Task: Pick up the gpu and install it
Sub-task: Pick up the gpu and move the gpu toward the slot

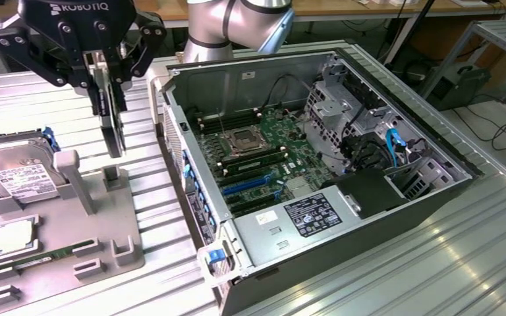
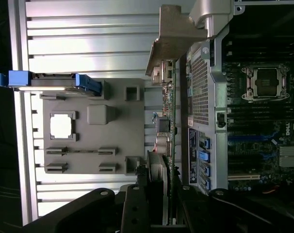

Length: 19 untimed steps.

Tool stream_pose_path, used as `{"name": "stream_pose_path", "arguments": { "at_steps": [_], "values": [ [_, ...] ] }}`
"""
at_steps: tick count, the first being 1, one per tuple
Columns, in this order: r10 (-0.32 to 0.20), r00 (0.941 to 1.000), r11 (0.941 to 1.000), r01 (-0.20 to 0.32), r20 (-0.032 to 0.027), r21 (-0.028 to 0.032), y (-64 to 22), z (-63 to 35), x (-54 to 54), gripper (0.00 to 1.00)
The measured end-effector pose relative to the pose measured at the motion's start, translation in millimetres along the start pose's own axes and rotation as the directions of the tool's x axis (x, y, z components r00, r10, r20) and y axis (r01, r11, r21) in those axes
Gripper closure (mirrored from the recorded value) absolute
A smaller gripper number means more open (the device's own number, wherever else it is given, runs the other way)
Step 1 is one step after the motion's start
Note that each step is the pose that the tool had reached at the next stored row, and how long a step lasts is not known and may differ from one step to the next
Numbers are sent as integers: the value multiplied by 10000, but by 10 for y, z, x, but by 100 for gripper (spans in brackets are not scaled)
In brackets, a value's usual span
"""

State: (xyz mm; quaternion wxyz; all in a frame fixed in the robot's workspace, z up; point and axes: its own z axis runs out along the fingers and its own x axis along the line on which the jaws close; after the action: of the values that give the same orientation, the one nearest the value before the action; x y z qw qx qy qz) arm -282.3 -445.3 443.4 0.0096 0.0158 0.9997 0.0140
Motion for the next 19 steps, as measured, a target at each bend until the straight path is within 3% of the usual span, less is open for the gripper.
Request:
{"name": "stream_pose_path", "arguments": {
  "at_steps": [19],
  "values": [
    [0, 10000, 10000, 0, -1, 0, 4, 2, -120, 73]
  ]
}}
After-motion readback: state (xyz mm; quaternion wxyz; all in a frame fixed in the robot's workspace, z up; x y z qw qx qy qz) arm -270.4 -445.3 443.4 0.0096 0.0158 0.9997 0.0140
